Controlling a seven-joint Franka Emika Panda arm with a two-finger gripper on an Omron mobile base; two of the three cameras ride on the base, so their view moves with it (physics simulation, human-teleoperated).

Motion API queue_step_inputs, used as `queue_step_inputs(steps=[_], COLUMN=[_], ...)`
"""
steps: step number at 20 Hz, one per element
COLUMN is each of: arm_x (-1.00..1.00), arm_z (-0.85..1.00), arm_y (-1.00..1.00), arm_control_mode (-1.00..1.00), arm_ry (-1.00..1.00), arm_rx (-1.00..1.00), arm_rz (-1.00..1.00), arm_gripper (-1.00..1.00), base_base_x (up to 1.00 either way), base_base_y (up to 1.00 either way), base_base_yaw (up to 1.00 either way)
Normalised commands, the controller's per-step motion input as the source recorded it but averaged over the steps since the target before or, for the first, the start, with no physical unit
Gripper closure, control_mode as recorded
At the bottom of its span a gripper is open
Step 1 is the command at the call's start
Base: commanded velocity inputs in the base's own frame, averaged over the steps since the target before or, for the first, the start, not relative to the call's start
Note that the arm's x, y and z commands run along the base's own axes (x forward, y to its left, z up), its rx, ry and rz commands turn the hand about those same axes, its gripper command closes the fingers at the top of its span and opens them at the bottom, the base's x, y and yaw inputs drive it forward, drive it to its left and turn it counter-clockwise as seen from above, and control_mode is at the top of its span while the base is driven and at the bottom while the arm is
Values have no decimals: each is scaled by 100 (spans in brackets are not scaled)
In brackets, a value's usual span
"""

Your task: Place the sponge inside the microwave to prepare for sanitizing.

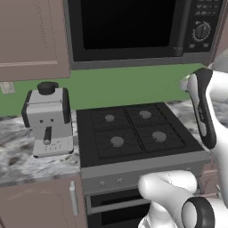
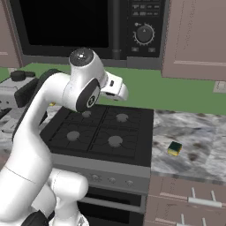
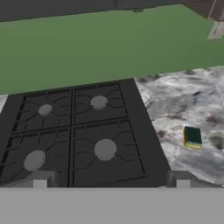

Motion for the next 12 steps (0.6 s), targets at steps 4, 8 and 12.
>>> queue_step_inputs(steps=[4, 8, 12], arm_x=[-2, 0, 1], arm_z=[79, 84, 82], arm_y=[-23, -3, 0], arm_control_mode=[-100, -100, -100], arm_ry=[-23, -9, 0], arm_rx=[-7, -10, -3], arm_rz=[-6, 0, -4], arm_gripper=[-100, -100, -100], base_base_x=[0, 0, 0], base_base_y=[0, 0, 0], base_base_yaw=[0, 0, 0])
